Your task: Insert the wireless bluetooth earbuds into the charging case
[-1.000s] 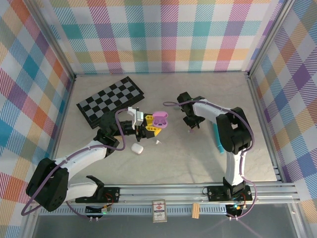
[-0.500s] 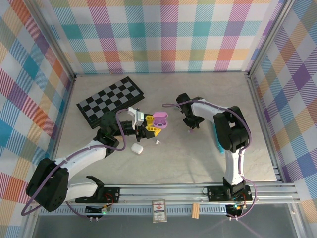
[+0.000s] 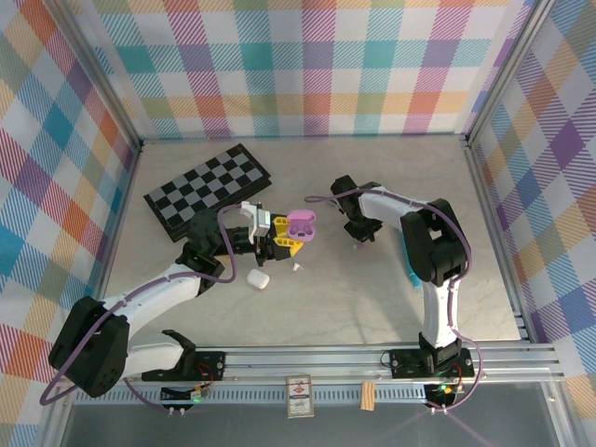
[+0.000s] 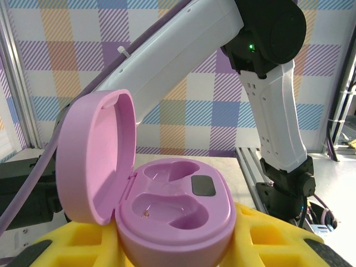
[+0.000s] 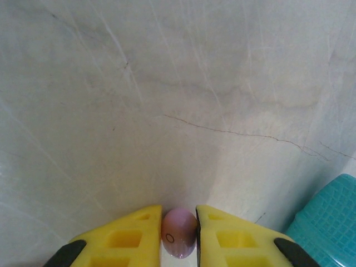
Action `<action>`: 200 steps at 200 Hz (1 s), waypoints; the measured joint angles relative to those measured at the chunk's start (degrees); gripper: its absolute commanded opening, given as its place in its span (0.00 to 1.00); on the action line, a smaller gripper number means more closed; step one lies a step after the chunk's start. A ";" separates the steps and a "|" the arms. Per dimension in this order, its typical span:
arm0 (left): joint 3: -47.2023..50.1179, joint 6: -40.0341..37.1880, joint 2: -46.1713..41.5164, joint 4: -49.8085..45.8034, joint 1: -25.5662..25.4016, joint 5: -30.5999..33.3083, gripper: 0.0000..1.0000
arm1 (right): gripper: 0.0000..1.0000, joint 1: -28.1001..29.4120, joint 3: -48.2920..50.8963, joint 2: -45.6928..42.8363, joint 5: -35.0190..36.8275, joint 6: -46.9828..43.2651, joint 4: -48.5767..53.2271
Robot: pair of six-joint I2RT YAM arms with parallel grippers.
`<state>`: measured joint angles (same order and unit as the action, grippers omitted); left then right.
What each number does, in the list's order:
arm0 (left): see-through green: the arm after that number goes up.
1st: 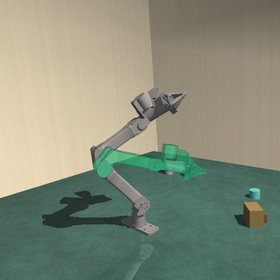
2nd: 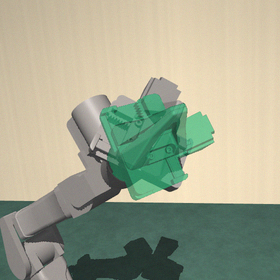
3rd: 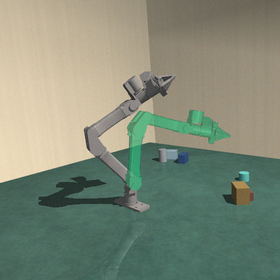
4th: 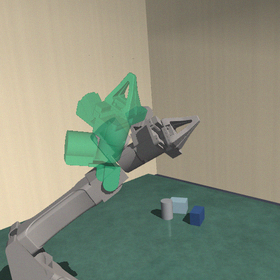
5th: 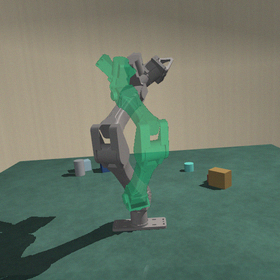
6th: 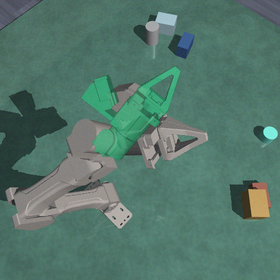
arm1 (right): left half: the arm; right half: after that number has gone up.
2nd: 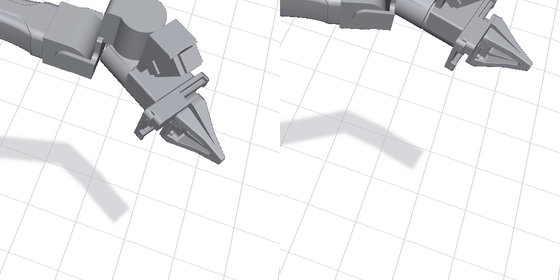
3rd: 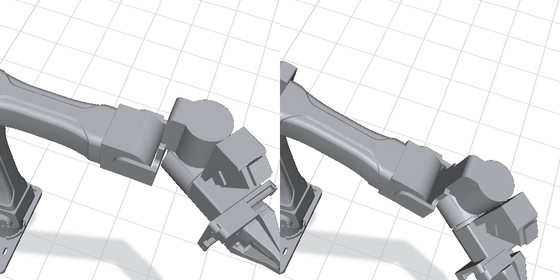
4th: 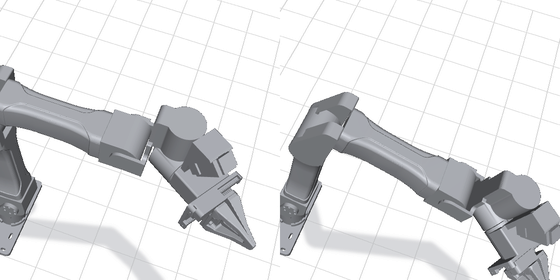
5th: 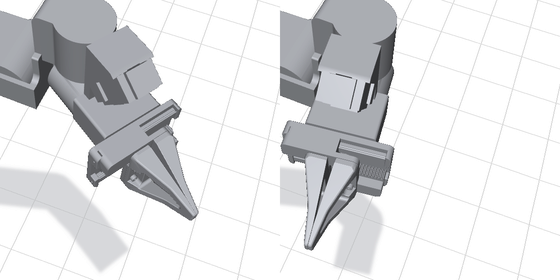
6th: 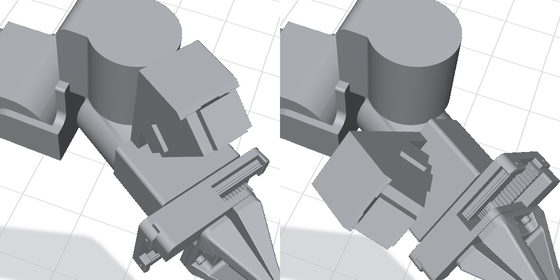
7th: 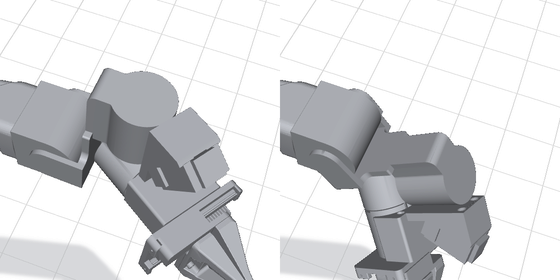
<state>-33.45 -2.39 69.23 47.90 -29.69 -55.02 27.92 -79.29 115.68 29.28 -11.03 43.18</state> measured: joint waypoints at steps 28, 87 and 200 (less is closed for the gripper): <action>0.00 -0.02 0.00 -0.17 0.00 0.00 0.30 | 0.21 -0.37 0.00 -0.83 -3.19 0.74 0.02; 0.00 -0.90 0.04 -0.37 0.26 0.22 0.31 | 0.22 -2.82 3.15 -10.34 -16.83 4.83 -0.39; -0.52 -3.43 5.18 -0.07 1.36 0.50 0.31 | 0.23 -11.56 15.67 -28.81 -48.72 18.05 -5.53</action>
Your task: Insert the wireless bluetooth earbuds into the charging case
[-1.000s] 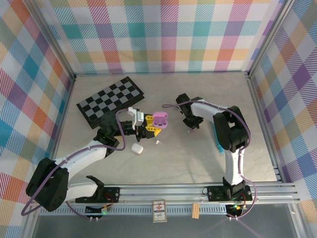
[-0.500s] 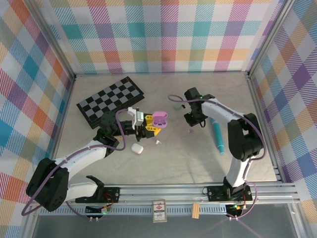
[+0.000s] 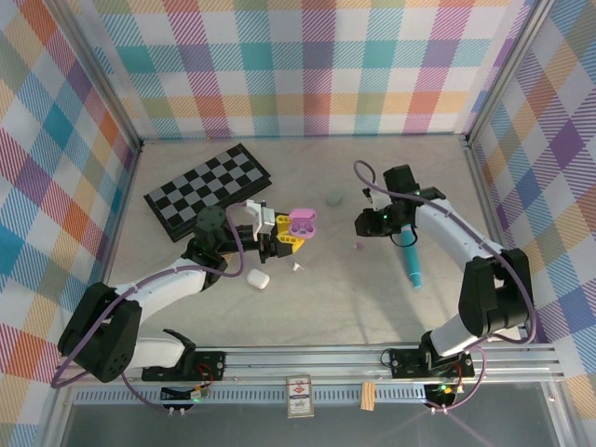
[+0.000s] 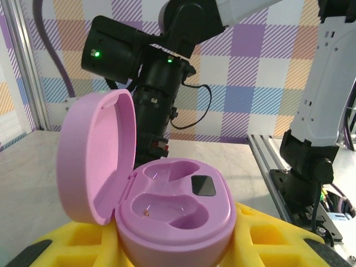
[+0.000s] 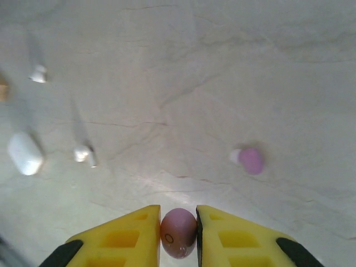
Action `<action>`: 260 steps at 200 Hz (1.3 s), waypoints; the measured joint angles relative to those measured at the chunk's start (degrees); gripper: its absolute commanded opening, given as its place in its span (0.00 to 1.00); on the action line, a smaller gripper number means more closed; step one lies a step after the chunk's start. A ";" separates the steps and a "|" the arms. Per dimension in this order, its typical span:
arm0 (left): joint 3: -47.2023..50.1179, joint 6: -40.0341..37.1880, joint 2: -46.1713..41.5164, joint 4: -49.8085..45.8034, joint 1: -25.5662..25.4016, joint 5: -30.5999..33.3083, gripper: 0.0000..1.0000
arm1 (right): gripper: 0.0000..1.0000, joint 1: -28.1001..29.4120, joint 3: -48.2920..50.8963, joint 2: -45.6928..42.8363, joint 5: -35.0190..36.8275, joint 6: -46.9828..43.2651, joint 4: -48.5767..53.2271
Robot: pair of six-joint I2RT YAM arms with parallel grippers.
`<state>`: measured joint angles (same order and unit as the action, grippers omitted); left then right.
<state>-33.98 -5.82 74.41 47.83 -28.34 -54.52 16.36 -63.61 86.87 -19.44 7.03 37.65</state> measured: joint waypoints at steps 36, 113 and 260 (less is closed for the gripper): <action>-0.79 -2.62 0.11 -2.80 0.00 0.15 0.31 | 0.23 -0.44 2.36 -4.07 -6.05 4.31 -1.84; -1.73 -3.74 2.47 -3.34 -0.09 0.15 0.31 | 0.24 -0.35 2.89 -12.74 -12.90 9.46 -2.49; -4.20 -3.04 5.90 -2.47 -0.74 -0.04 0.30 | 0.25 11.80 2.32 -19.56 -19.69 12.04 -13.97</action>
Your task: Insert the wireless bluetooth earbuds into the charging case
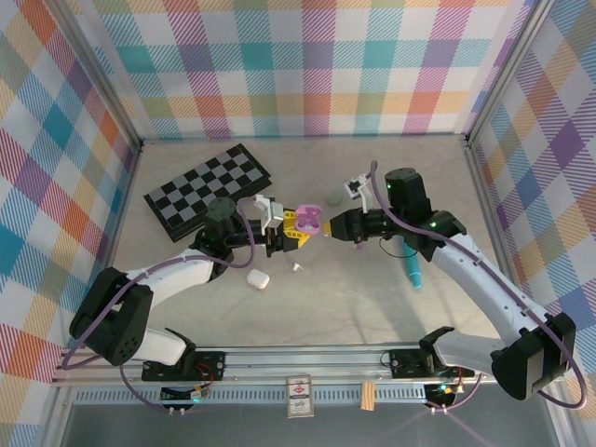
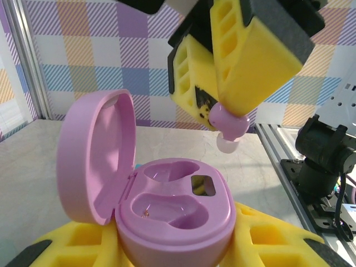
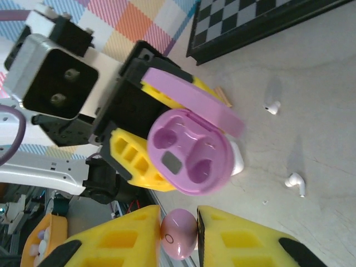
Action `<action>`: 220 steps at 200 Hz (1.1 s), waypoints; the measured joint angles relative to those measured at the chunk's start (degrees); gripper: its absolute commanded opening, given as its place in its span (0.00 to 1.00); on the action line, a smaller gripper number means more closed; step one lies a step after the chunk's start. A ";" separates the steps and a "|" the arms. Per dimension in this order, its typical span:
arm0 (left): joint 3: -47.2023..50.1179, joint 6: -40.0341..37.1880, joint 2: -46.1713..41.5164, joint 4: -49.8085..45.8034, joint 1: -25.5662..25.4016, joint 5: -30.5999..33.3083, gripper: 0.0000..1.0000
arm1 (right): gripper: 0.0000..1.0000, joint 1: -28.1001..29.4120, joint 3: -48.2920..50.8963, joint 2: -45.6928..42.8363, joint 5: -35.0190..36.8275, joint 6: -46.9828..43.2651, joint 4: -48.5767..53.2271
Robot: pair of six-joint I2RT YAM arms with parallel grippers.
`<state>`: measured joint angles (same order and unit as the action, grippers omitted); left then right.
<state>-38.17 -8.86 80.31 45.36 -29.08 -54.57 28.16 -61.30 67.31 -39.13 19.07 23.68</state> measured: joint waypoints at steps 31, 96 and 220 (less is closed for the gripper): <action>0.00 0.24 0.00 0.00 -0.09 0.00 0.30 | 0.25 0.61 -2.05 1.55 -0.20 -0.07 -2.05; 0.00 0.44 0.00 0.00 -0.09 -0.02 0.31 | 0.25 0.79 -4.13 4.94 -0.17 -1.99 -2.75; 0.00 0.46 -0.24 -0.02 -0.09 0.17 0.31 | 0.25 0.79 -4.20 6.71 -0.85 -2.82 -2.60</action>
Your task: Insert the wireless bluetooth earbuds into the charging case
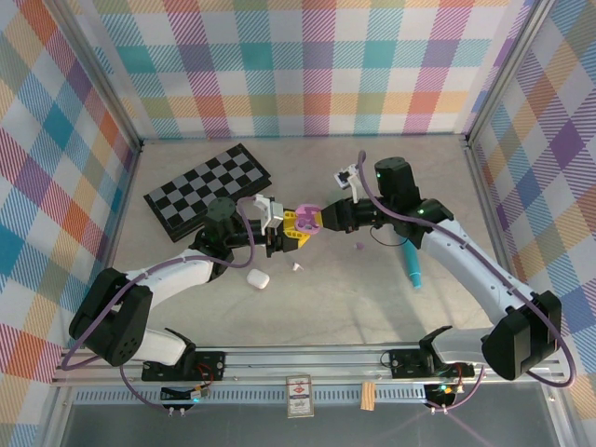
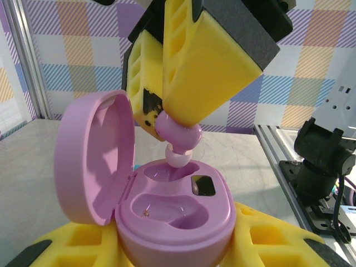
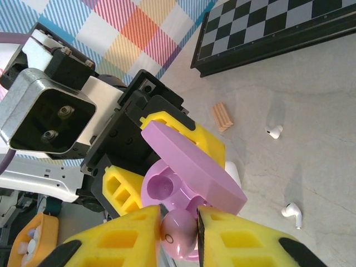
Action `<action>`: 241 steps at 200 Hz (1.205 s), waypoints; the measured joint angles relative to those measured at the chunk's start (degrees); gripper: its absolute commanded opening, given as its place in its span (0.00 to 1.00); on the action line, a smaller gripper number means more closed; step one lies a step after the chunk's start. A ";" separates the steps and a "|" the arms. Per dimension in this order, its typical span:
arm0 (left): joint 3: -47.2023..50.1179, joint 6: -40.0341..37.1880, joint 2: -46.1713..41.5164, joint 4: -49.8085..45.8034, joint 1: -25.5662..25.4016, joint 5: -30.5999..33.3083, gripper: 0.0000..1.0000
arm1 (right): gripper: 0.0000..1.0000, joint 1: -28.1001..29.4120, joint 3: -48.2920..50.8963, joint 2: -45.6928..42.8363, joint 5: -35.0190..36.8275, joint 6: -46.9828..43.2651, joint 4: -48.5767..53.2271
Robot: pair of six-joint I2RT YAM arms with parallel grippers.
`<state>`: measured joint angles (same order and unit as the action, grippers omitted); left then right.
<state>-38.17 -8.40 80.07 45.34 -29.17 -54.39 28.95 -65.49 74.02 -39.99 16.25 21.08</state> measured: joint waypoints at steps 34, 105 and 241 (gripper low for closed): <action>0.00 0.00 0.00 -0.04 0.00 0.04 0.31 | 0.25 0.00 0.00 0.31 -0.66 0.00 -0.02; 0.00 0.00 0.02 -0.04 0.00 0.02 0.31 | 0.25 0.50 0.00 0.94 -1.36 0.33 0.02; 0.00 0.02 0.00 0.37 0.00 0.24 0.31 | 0.34 1.20 -1.22 1.70 -1.22 0.85 1.46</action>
<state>-38.17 -8.38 80.07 45.71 -29.17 -54.15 30.15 -66.72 75.72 -41.21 17.10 22.55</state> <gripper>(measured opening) 0.351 0.321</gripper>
